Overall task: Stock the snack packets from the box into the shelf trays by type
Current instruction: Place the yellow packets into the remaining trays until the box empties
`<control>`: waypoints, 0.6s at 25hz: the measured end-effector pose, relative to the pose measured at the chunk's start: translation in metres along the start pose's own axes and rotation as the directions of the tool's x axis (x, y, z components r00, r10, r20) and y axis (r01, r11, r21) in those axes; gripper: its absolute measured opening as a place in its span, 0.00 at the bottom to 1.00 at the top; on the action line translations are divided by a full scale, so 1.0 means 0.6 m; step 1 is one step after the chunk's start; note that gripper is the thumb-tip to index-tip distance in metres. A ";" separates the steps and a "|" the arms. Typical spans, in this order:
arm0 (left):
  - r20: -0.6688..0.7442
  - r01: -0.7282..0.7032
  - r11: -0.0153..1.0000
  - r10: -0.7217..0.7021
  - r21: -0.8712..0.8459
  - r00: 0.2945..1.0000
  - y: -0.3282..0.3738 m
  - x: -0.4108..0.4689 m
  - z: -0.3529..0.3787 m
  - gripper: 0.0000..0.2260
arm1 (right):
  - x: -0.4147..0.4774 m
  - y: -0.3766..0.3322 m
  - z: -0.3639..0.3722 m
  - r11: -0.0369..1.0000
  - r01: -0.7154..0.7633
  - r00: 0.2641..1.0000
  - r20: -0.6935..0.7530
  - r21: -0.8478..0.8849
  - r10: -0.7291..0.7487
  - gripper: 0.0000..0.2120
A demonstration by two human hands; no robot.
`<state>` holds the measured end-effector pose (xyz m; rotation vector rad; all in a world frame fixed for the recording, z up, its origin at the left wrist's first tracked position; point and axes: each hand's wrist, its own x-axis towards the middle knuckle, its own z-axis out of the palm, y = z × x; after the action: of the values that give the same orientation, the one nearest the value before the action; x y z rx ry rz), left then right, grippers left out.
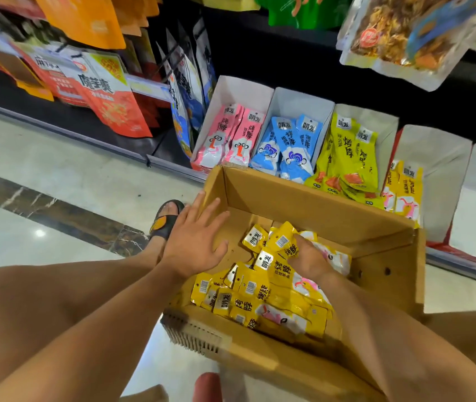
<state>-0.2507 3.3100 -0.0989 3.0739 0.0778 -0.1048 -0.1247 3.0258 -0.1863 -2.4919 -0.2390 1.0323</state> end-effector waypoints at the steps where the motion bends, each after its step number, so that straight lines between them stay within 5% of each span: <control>1: 0.007 0.005 1.000 -0.005 -0.010 1.000 -0.001 0.000 -0.002 0.30 | 0.007 -0.006 0.008 1.000 -0.002 1.000 0.002 0.000 0.002 0.33; 5: 0.031 0.025 0.998 -0.023 -0.059 0.999 0.000 0.000 -0.004 0.30 | 0.027 -0.004 0.029 0.993 0.002 0.998 -0.057 -0.117 -0.008 0.34; 15: 0.063 0.049 0.998 -0.046 -0.044 0.997 0.000 0.002 0.000 0.30 | 0.022 0.033 0.042 0.954 -0.086 0.993 0.056 -0.287 0.106 0.44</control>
<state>-0.2497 3.3103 -0.0988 3.0208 0.1484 -0.1977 -0.1334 3.0205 -0.2193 -2.7489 -0.3100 1.2019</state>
